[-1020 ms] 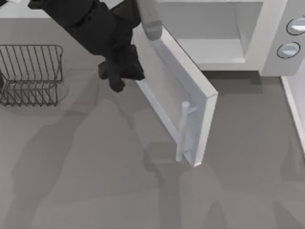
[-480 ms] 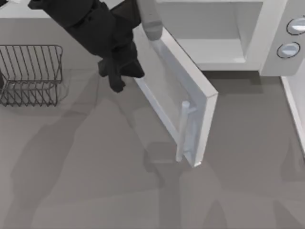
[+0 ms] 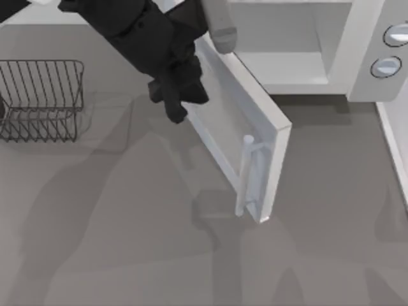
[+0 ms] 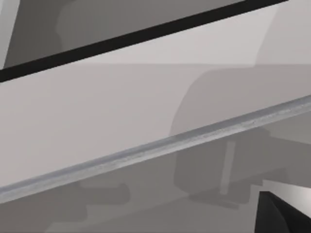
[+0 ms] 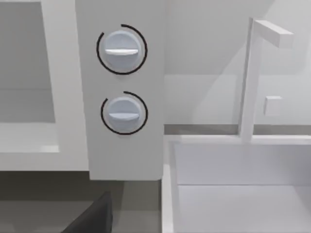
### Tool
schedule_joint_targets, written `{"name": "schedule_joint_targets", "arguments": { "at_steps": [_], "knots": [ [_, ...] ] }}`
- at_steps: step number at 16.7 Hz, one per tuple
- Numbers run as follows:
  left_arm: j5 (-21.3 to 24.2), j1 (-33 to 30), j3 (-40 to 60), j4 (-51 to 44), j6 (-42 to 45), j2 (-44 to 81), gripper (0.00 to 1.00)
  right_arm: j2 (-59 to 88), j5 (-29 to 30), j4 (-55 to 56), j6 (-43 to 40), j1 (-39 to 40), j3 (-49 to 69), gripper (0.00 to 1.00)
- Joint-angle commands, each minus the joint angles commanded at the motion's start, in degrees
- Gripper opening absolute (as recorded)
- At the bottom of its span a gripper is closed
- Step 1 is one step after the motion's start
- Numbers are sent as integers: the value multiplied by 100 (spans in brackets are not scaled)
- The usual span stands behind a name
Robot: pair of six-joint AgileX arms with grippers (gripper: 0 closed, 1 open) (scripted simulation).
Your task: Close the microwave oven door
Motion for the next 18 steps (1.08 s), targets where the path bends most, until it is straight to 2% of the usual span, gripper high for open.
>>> {"name": "schedule_joint_targets", "arguments": {
  "at_steps": [18],
  "knots": [
    [-170, -471, 511, 68, -506, 393, 0, 0, 0, 0, 0, 0, 0, 100]
  ]
}}
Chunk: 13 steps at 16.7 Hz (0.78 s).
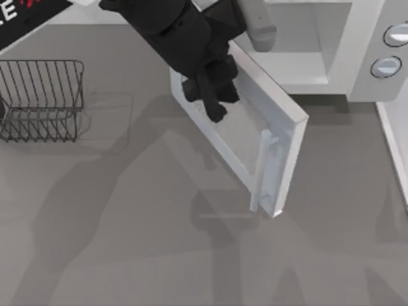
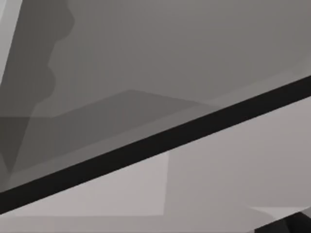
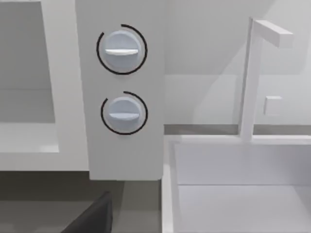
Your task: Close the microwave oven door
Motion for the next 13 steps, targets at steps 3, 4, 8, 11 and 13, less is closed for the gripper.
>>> {"name": "schedule_joint_targets", "arguments": {
  "at_steps": [3, 4, 8, 11, 13],
  "knots": [
    [-7, -18, 44, -7, -33, 28, 0, 0, 0, 0, 0, 0, 0, 100],
    [-21, -56, 100, -7, -68, 68, 0, 0, 0, 0, 0, 0, 0, 100],
    [-75, -198, 293, -8, -210, 215, 0, 0, 0, 0, 0, 0, 0, 100],
    [-84, -216, 320, -4, -231, 232, 0, 0, 0, 0, 0, 0, 0, 100],
    [-72, -202, 306, 0, -219, 205, 0, 0, 0, 0, 0, 0, 0, 100]
  ]
}}
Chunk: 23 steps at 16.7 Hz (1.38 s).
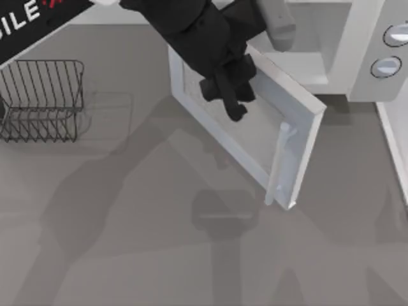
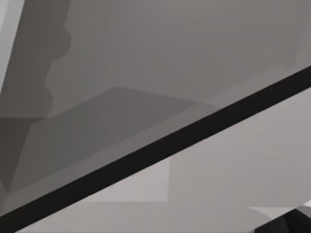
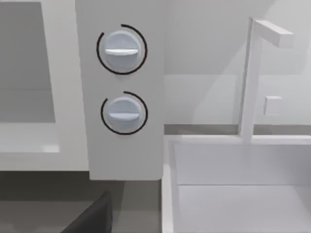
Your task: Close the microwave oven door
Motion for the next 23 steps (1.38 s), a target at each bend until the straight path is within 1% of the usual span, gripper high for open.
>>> {"name": "schedule_joint_targets", "arguments": {
  "at_steps": [4, 7, 13, 23],
  "knots": [
    [180, -298, 191, 227, 145, -23, 0, 0, 0, 0, 0, 0, 0, 100],
    [286, -520, 175, 129, 108, 115, 0, 0, 0, 0, 0, 0, 0, 100],
    [-96, -217, 383, -38, -228, 285, 0, 0, 0, 0, 0, 0, 0, 100],
    [-74, -374, 256, -232, -382, 463, 0, 0, 0, 0, 0, 0, 0, 100]
  ]
}}
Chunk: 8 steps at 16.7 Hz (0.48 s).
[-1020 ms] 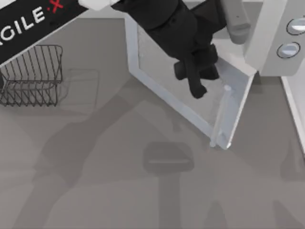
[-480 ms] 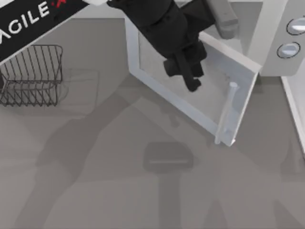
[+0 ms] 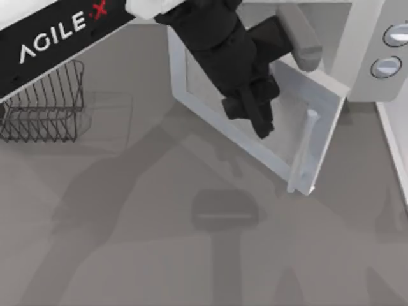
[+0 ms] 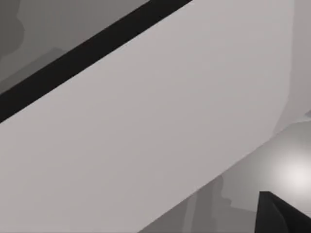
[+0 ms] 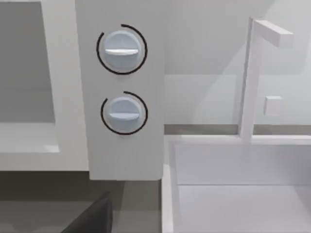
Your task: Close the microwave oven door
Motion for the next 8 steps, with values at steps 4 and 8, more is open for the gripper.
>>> {"name": "schedule_joint_targets", "arguments": {
  "at_steps": [4, 8],
  "knots": [
    [-27, -88, 244, -19, -76, 149, 0, 0, 0, 0, 0, 0, 0, 100],
    [-98, -78, 569, 124, -46, 129, 0, 0, 0, 0, 0, 0, 0, 100]
  ]
}}
